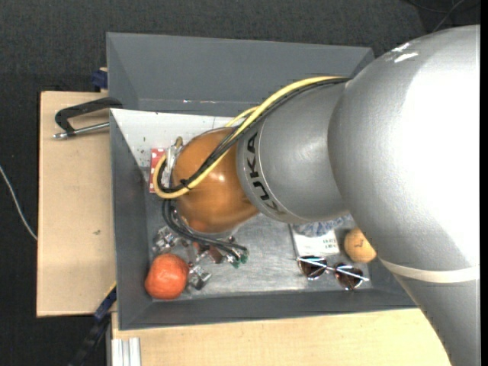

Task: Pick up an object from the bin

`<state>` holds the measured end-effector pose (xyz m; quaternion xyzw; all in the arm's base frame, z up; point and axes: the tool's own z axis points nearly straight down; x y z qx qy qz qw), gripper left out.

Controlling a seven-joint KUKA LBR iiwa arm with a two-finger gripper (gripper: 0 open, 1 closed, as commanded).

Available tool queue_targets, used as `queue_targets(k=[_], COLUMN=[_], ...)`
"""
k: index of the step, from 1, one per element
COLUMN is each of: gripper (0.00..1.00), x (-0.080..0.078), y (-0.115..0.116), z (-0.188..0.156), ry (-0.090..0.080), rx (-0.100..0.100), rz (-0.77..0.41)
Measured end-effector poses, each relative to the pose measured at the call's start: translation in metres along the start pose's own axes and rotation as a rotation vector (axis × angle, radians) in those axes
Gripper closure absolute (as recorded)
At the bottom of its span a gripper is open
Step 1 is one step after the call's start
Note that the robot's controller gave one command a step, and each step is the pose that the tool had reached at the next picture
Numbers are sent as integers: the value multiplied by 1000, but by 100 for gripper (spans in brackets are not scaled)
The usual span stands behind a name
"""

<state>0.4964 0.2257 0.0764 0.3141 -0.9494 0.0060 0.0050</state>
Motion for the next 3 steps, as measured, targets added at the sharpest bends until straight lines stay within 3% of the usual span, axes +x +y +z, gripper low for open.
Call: queue_targets(k=[1,3], gripper=[100,100], x=[0,-3], y=[3,4], z=[-21,-61], ry=[-6,-18], rx=[-9,-9], rz=[1,-3])
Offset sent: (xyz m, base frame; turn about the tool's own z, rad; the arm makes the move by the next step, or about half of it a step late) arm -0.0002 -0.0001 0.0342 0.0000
